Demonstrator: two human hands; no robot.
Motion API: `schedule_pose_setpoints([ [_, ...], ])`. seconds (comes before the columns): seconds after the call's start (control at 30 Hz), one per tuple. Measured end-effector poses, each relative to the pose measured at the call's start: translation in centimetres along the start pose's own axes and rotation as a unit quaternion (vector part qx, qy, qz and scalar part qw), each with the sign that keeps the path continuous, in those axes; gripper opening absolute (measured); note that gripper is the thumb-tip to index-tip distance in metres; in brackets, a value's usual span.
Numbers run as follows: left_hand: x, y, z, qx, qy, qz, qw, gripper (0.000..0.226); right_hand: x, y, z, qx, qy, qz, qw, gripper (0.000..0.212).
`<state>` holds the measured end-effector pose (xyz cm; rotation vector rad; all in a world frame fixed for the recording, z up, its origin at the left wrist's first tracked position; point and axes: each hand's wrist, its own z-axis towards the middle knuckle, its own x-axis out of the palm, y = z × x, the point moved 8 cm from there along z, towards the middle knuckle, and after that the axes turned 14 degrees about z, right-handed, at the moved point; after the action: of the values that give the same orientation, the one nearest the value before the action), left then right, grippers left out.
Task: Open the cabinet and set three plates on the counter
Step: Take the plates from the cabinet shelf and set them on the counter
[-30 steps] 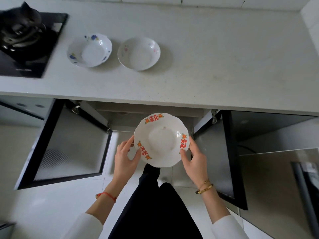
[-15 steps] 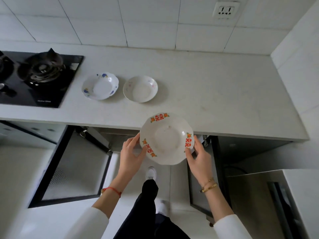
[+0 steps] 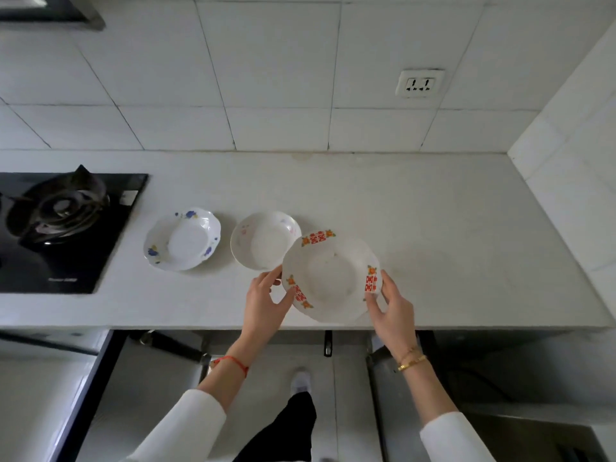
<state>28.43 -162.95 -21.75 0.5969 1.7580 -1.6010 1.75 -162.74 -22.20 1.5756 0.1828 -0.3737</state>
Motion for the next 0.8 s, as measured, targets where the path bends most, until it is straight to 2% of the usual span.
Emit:
schedule_pose_setpoints([
  [0.33,3.0,0.1,9.2,-0.02,0.049,-0.01,0.999,0.051,1.0,-0.4,8.4,-0.001,-0.023,-0.025,0.999,0.051],
  [0.67,6.8,-0.2,11.7,-0.052,0.107,0.006,0.993,0.058,0.6,-3.4,12.5,0.033,-0.007,-0.04,0.999,0.052],
  [0.8,7.9,-0.5,12.1,-0.071,0.111,0.017,0.991,0.053,0.4,-4.2,13.5,0.038,0.003,-0.042,0.998,0.051],
])
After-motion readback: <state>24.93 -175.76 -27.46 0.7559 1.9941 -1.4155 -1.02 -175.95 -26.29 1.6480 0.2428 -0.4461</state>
